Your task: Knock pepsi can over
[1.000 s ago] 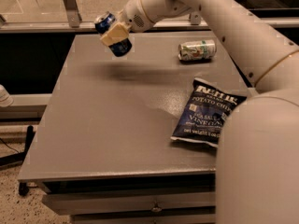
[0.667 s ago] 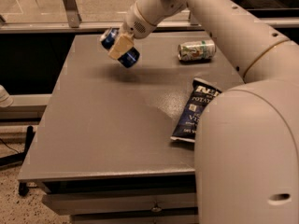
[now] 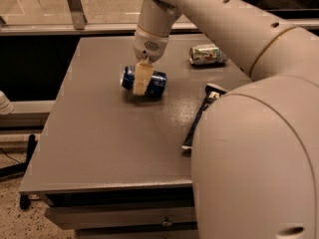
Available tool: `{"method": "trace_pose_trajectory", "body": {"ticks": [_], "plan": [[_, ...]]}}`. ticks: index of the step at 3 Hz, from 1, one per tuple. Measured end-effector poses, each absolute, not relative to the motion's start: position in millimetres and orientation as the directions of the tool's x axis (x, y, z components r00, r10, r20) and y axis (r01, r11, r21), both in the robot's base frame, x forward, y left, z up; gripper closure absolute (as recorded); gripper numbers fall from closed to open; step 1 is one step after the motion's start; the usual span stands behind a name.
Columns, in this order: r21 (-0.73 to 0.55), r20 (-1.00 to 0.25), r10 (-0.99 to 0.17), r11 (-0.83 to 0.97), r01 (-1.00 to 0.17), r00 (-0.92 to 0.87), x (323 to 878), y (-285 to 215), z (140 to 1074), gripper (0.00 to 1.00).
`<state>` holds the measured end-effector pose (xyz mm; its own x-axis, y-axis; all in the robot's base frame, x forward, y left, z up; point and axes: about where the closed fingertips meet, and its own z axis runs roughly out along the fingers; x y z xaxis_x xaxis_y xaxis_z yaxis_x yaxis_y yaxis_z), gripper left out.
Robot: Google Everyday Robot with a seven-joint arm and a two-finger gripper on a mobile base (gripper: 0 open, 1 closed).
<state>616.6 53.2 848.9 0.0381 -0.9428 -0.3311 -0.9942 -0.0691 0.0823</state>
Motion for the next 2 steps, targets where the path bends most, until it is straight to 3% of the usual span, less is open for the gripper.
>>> {"method": "trace_pose_trajectory", "body": {"ticks": [1, 2], "plan": [[0.125, -0.208, -0.974, -0.116, -0.985, 0.088, 583, 41, 853, 0.82], [0.113, -0.164, -0.981, -0.125, -0.986, 0.105, 571, 40, 860, 0.58]]}}
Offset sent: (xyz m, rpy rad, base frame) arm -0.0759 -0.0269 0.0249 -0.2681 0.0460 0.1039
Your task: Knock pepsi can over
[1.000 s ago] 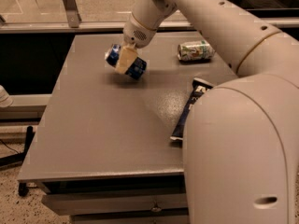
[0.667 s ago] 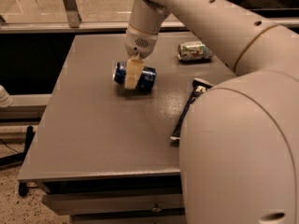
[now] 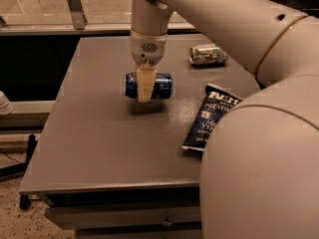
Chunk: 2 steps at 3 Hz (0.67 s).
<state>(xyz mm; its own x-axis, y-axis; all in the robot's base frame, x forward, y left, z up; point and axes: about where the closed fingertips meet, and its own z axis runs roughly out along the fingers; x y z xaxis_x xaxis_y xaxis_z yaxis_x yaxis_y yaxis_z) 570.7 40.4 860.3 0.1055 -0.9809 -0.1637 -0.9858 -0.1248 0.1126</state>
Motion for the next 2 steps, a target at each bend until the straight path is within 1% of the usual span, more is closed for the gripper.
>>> {"method": "trace_pose_trajectory", "body": {"ticks": [2], "plan": [[0.089, -0.167, -0.982, -0.104, -0.991, 0.088, 558.8, 50.6, 861.7, 0.13]]}}
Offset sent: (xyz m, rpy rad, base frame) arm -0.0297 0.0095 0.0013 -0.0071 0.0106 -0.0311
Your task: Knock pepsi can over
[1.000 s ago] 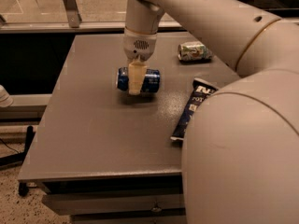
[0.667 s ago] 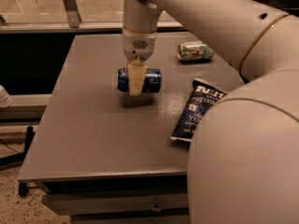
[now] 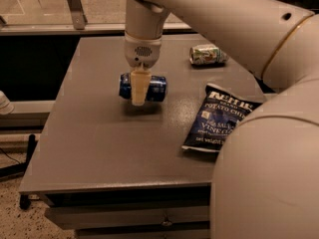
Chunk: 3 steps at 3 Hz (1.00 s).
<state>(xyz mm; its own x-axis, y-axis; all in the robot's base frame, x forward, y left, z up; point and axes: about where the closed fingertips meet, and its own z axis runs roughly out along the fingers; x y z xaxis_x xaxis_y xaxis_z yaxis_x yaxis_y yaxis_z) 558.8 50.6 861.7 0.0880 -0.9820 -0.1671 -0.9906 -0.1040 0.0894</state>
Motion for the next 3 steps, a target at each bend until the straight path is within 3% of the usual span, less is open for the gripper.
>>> {"method": "trace_pose_trajectory", "body": {"ticks": [1, 3], "plan": [[0.099, -0.189, -0.98, -0.085, -0.991, 0.066, 550, 57, 856, 0.0], [0.11, -0.266, -0.964, -0.037, -0.993, 0.006, 535, 62, 852, 0.0]]}}
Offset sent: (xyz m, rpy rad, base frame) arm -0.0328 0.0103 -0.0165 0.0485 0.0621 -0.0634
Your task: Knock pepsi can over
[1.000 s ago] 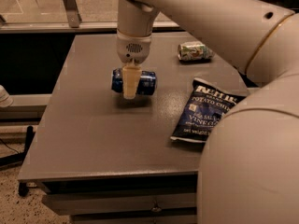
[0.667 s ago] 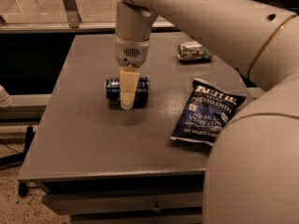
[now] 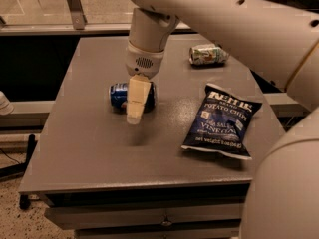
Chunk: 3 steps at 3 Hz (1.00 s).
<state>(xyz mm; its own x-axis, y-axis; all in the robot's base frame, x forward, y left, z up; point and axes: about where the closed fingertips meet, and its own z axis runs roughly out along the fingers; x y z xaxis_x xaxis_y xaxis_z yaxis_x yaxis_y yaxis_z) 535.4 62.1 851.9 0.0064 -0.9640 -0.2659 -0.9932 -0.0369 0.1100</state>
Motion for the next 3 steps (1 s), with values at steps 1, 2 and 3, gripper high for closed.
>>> {"method": "trace_pose_trajectory", "body": {"ticks": [1, 2, 3], "plan": [[0.061, -0.407, -0.913, 0.014, -0.998, -0.038, 530, 48, 868, 0.0], [-0.008, -0.58, -0.812, 0.088, -0.996, -0.067, 527, 20, 883, 0.0], [-0.089, -0.729, -0.682, 0.191, -0.978, -0.067, 540, -16, 894, 0.0]]}}
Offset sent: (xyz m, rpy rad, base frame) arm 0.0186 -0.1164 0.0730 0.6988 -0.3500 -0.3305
